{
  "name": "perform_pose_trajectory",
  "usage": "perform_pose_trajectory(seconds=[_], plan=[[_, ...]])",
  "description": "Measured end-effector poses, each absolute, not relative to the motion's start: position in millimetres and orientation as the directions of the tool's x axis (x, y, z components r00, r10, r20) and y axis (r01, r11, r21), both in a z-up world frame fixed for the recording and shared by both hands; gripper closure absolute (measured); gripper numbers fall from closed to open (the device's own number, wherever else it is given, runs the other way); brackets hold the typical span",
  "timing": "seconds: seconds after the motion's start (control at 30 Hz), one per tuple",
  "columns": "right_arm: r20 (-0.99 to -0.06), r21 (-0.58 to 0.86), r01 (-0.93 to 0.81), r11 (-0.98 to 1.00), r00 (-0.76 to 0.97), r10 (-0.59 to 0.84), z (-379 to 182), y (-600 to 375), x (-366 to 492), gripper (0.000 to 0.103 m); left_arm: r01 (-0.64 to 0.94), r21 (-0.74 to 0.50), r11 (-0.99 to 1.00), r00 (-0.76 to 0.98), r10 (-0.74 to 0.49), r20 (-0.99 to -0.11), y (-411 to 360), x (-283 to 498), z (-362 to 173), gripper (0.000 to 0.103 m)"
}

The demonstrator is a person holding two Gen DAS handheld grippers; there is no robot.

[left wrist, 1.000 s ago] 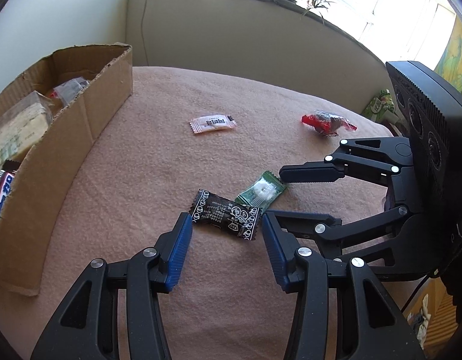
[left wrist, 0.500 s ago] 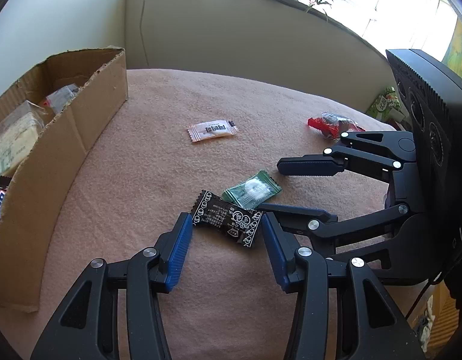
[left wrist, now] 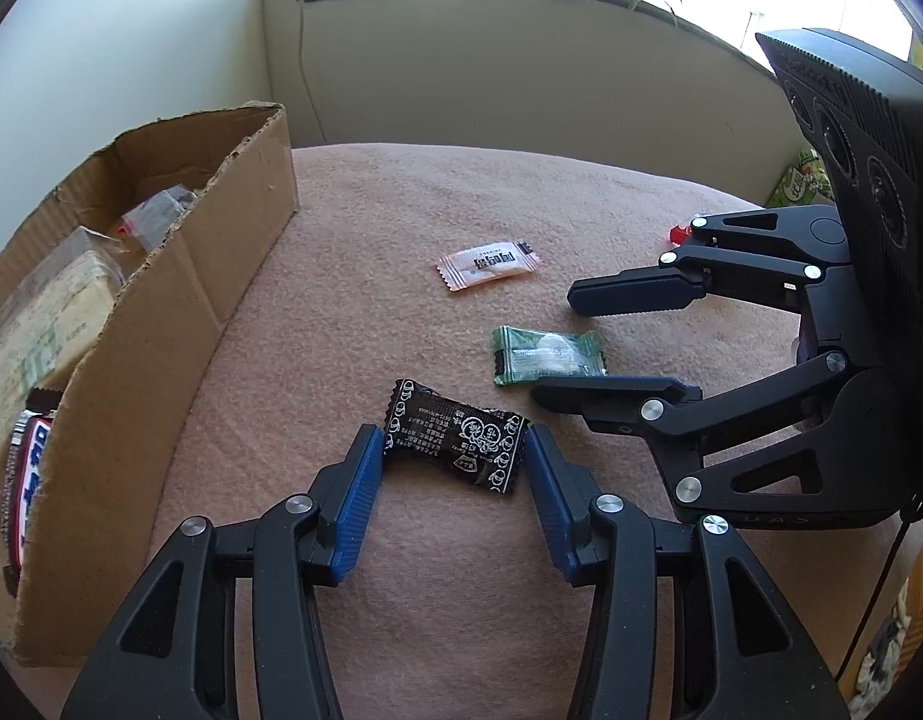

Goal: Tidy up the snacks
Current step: 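Close the left gripper on the black candy while the right gripper closes on the green mint pack, then carry the black candy and green mint pack with both grippers over the box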

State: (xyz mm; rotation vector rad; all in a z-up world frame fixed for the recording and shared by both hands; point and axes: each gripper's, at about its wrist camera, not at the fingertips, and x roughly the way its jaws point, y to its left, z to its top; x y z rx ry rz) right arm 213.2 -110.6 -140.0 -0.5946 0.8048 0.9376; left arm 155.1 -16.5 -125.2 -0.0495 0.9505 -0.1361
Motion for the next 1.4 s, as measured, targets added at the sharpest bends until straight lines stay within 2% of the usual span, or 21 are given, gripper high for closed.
perform_pose_trajectory(seconds=[0.2,0.23,0.3,0.37,0.8,1.4], plan=[[-0.812,-0.068,-0.875,0.479,0.327,0.483,-141.1,-108.0,218.3,0.059,0.097,-0.095,0.991,0.579,-0.134,-0.804,-13.9,158.7,-126.3,0.056],[-0.812,-0.067,-0.875,0.479,0.326,0.483,-141.0,-108.1,217.9,0.062,0.099,-0.093,0.991,0.58,-0.133,-0.803,-14.5,159.5,-126.1,0.056],[-0.813,-0.065,-0.878,0.475,0.323,0.485,-140.6,-108.1,215.4,0.074,0.1,-0.092,0.991,0.584,-0.133,-0.801,-14.1,161.3,-126.5,0.06],[-0.813,-0.07,-0.878,0.473,0.325,0.483,-140.7,-107.7,212.7,0.079,0.102,-0.091,0.991,0.588,-0.133,-0.798,-15.0,162.4,-126.8,0.062],[-0.794,-0.014,-0.847,0.531,0.332,0.509,-134.6,-124.2,211.9,0.08,0.103,-0.084,0.991,0.605,-0.13,-0.786,-14.3,162.4,-125.2,0.064],[-0.744,-0.001,-0.821,0.571,0.383,0.548,-96.7,-129.9,189.2,0.08,0.077,-0.111,0.991,0.693,-0.134,-0.709,11.9,116.5,-75.7,0.064]])
